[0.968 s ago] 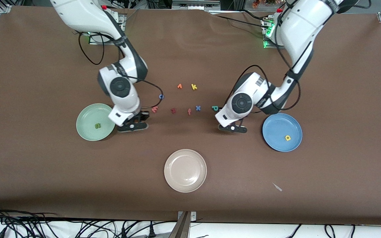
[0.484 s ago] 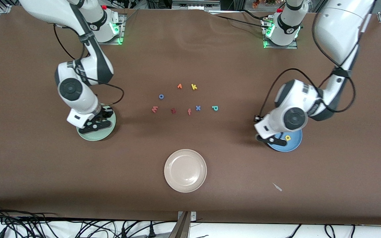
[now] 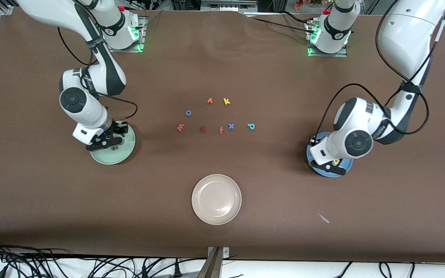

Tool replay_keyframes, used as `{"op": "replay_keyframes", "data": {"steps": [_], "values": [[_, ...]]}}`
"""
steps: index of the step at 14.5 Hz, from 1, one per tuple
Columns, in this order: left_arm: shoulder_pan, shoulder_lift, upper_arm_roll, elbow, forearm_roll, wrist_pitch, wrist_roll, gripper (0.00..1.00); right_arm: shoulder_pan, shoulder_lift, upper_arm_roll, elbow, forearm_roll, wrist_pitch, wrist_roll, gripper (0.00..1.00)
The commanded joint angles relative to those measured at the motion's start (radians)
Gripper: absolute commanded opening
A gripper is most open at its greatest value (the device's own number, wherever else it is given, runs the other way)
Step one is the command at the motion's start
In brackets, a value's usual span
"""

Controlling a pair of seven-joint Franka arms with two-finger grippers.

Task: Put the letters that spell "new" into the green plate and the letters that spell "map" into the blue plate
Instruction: 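Drop the blue E on the blue plate while the right drops e on green, then grasp the teal P with the left gripper while the right grasps pink W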

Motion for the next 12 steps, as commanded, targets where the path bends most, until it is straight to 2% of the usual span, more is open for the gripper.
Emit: {"op": "replay_keyframes", "data": {"steps": [1, 4, 8, 10, 11, 12], "values": [[-0.017, -0.019, -0.080, -0.005, 0.015, 0.003, -0.108, 1.00, 0.019, -0.001, 0.095, -0.020, 0.013, 0.024, 0.242, 0.54], [-0.052, -0.008, -0.169, -0.007, 0.017, 0.009, -0.344, 1.00, 0.096, 0.054, 0.123, -0.001, 0.014, 0.101, 0.488, 0.54], [-0.208, 0.041, -0.168, -0.036, 0.032, 0.159, -0.632, 0.99, 0.191, 0.109, 0.123, 0.004, 0.014, 0.204, 0.772, 0.54], [-0.251, 0.078, -0.163, -0.041, 0.034, 0.224, -0.689, 0.81, 0.217, 0.126, 0.123, 0.004, 0.014, 0.227, 0.857, 0.54], [-0.270, 0.091, -0.158, -0.041, 0.034, 0.232, -0.715, 0.76, 0.231, 0.135, 0.123, 0.004, 0.011, 0.248, 0.889, 0.54], [-0.268, 0.102, -0.157, -0.039, 0.032, 0.233, -0.723, 0.75, 0.240, 0.145, 0.123, 0.004, 0.010, 0.265, 0.911, 0.54]]}}
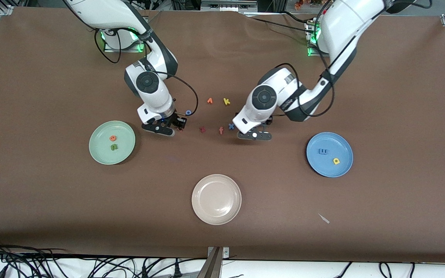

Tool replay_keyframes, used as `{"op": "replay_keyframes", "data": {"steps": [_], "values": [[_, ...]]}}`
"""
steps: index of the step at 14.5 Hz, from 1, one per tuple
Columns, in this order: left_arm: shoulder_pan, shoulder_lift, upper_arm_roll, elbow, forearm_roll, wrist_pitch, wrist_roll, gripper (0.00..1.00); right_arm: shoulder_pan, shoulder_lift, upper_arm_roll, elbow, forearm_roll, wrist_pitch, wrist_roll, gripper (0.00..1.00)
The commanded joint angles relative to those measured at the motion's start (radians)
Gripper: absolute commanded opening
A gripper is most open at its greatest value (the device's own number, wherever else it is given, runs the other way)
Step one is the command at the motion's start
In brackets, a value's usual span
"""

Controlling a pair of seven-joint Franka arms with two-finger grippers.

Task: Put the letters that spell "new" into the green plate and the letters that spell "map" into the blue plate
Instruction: 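Grasp the teal P with the left gripper while the right grasps pink W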

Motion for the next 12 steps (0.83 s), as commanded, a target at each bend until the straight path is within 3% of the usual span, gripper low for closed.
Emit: {"op": "replay_keyframes", "data": {"steps": [1, 12], "values": [[0.000, 0.047, 0.010, 0.005, 0.034, 0.021, -0.032, 0.72, 0.026, 0.023, -0.006, 0.004, 0.004, 0.045, 0.063, 0.54], [-0.006, 0.087, 0.015, -0.001, 0.127, 0.023, -0.035, 0.67, 0.030, 0.060, -0.009, 0.004, -0.030, 0.083, 0.062, 0.51]]}}
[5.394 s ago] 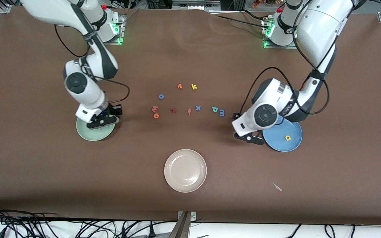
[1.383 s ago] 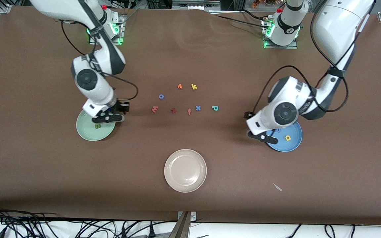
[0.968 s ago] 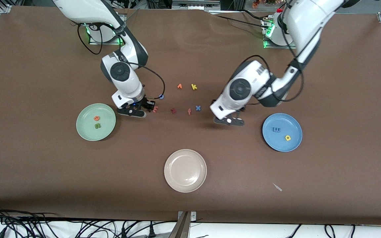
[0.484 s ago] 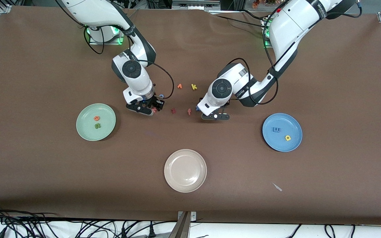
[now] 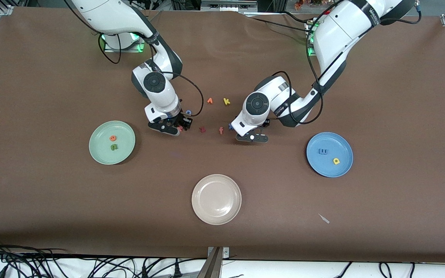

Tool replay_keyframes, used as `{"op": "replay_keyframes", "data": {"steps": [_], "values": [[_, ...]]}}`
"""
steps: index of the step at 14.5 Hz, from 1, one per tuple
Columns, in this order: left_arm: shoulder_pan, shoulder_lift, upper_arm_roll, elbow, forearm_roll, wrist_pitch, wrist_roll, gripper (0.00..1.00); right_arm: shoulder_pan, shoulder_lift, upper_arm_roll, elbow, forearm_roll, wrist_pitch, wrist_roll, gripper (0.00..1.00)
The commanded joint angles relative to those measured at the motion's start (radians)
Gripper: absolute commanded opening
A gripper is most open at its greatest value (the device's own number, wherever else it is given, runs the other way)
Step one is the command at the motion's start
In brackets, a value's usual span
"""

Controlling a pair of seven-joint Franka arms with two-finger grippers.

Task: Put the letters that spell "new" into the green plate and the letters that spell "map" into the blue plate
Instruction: 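Grasp the teal P with the left gripper while the right grasps pink W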

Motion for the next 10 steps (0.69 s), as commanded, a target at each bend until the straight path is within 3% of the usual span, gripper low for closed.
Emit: {"op": "replay_keyframes", "data": {"steps": [1, 3, 6, 7, 10], "values": [[0.000, 0.010, -0.002, 0.000, 0.039, 0.003, -0.019, 0.67, 0.009, 0.012, -0.007, 0.004, -0.025, 0.022, 0.015, 0.50], [0.000, 0.010, -0.002, -0.006, 0.041, 0.003, -0.019, 0.63, 0.009, 0.012, -0.009, 0.004, -0.027, 0.022, 0.015, 0.40], [-0.002, 0.016, -0.002, -0.006, 0.042, 0.003, -0.016, 0.54, 0.009, 0.012, -0.009, 0.003, -0.029, 0.022, 0.009, 0.15], [-0.002, 0.017, -0.002, -0.006, 0.048, 0.003, -0.015, 0.45, 0.009, 0.012, -0.009, 0.001, -0.029, 0.022, 0.009, 0.13], [0.000, 0.022, -0.004, -0.005, 0.065, 0.003, -0.015, 0.36, 0.009, -0.020, -0.015, 0.001, -0.033, 0.010, -0.023, 0.13]]}}
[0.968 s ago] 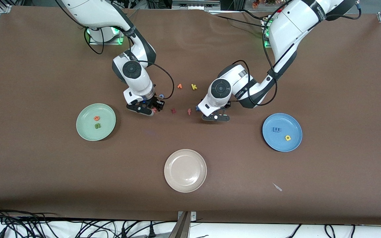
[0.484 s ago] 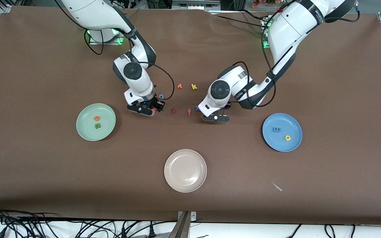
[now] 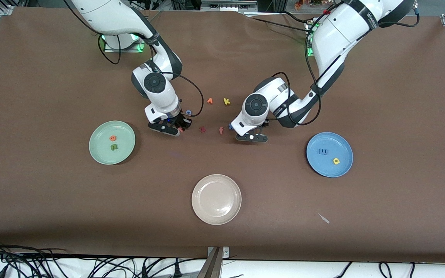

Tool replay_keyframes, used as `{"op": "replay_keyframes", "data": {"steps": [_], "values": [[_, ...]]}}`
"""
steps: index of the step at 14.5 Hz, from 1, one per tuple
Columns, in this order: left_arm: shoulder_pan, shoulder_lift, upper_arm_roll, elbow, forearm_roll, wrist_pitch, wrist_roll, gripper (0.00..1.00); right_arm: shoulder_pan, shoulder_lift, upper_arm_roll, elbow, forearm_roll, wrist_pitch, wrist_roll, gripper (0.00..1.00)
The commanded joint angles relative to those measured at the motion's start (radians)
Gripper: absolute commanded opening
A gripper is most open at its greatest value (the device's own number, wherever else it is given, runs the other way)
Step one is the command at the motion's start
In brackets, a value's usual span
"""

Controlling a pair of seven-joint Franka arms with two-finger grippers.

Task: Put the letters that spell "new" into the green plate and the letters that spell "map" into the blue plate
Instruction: 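Drop the teal P on the blue plate while the right drops W on green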

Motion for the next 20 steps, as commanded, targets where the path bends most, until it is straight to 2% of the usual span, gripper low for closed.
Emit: {"op": "replay_keyframes", "data": {"steps": [1, 3, 4, 8, 10, 12, 14, 15, 18, 19, 20], "values": [[0.002, 0.007, 0.002, -0.004, 0.047, 0.001, -0.015, 0.29, 0.006, -0.062, -0.037, -0.002, -0.020, -0.046, -0.075, 0.13], [0.007, 0.006, 0.002, -0.003, 0.047, 0.000, -0.015, 0.20, -0.037, -0.147, -0.071, -0.001, -0.017, -0.210, -0.272, 0.13], [0.012, 0.003, 0.002, -0.003, 0.047, -0.002, -0.015, 0.17, -0.077, -0.184, -0.075, -0.002, -0.011, -0.241, -0.363, 0.13], [0.027, -0.031, 0.002, 0.015, 0.050, -0.069, -0.013, 0.14, -0.213, -0.284, -0.080, -0.004, -0.008, -0.369, -0.681, 0.14], [0.073, -0.081, -0.001, 0.034, 0.047, -0.153, 0.075, 0.14, -0.247, -0.322, -0.123, -0.010, 0.001, -0.427, -0.813, 0.19], [0.152, -0.143, -0.004, 0.034, 0.047, -0.226, 0.236, 0.15, -0.247, -0.354, -0.146, -0.019, 0.071, -0.470, -0.839, 0.40], [0.231, -0.183, -0.004, 0.034, 0.047, -0.289, 0.425, 0.15, -0.247, -0.371, -0.147, -0.012, 0.139, -0.504, -0.838, 0.84], [0.263, -0.183, 0.007, 0.034, 0.052, -0.306, 0.511, 0.14, -0.247, -0.379, -0.147, -0.009, 0.154, -0.507, -0.835, 1.00], [0.390, -0.183, 0.022, 0.032, 0.117, -0.307, 0.729, 0.16, -0.247, -0.403, -0.147, 0.008, 0.156, -0.522, -0.833, 1.00], [0.421, -0.177, 0.021, 0.031, 0.124, -0.303, 0.775, 0.20, -0.247, -0.406, -0.146, 0.034, 0.156, -0.556, -0.833, 1.00], [0.439, -0.172, 0.021, 0.029, 0.124, -0.300, 0.789, 0.36, -0.247, -0.408, -0.144, 0.082, 0.156, -0.614, -0.833, 1.00]]}}
